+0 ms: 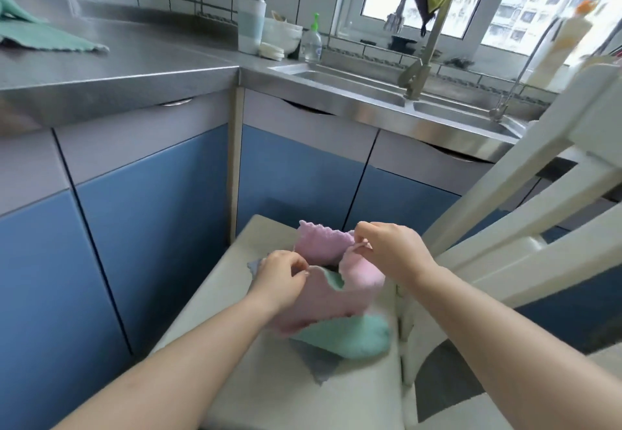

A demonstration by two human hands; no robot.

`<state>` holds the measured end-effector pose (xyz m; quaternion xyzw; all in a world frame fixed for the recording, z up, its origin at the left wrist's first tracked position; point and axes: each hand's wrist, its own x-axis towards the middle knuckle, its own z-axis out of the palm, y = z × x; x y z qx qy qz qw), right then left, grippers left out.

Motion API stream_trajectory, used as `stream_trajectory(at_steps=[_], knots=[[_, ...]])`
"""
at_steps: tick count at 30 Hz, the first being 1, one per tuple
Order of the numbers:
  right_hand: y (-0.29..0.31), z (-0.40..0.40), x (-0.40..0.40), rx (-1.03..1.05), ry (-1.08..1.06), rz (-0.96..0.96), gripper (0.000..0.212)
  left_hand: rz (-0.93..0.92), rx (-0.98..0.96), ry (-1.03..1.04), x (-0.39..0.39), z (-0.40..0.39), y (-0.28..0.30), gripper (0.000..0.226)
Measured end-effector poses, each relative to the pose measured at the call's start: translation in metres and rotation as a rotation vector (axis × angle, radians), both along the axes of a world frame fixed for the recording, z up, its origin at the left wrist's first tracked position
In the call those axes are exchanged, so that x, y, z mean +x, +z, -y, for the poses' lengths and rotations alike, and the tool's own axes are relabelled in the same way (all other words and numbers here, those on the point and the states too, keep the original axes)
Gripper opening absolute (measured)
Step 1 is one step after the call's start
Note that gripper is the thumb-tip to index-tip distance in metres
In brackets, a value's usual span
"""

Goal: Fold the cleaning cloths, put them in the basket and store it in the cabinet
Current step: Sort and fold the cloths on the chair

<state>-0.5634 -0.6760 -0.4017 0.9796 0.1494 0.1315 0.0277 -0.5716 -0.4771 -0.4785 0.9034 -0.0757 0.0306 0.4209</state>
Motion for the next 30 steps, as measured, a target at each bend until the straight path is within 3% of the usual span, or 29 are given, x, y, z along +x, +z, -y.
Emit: stream_trajectory(at_steps=[5, 12, 14, 18, 20, 23, 25, 28, 30], knots=[[0.030, 0.012, -0.016, 0.329, -0.172, 0.029, 0.016, -0.028, -0.038, 0.055, -0.012, -0.009, 0.025, 0.013], [0.073, 0.017, -0.036, 0.847, -0.233, 0.108, 0.008, 0.166, 0.061, 0.136, -0.017, -0.024, 0.071, 0.016], [0.086, 0.011, -0.040, 0.995, -0.200, 0.110, 0.006, 0.300, 0.145, 0.095, -0.018, -0.030, 0.085, 0.019], [0.112, 0.006, -0.042, 1.112, -0.147, 0.165, 0.008, 0.858, 0.441, 0.003, -0.015, -0.059, 0.117, 0.043], [0.119, 0.004, -0.041, 1.104, -0.129, 0.179, 0.012, 0.929, 0.512, -0.060, -0.015, -0.079, 0.133, 0.045], [0.124, -0.002, -0.040, 1.130, -0.110, 0.197, 0.012, 0.854, 0.563, -0.146, -0.018, -0.112, 0.149, 0.036], [0.126, -0.008, -0.039, 1.141, -0.107, 0.192, 0.010, 0.743, 0.551, -0.079, -0.019, -0.137, 0.150, 0.022], [0.123, -0.019, -0.036, 1.064, -0.101, 0.079, 0.008, 0.511, 0.391, 0.095, -0.023, -0.167, 0.149, 0.010], [0.117, -0.032, -0.034, 0.974, -0.078, 0.040, 0.018, 0.372, 0.135, 0.196, -0.029, -0.184, 0.148, 0.010]])
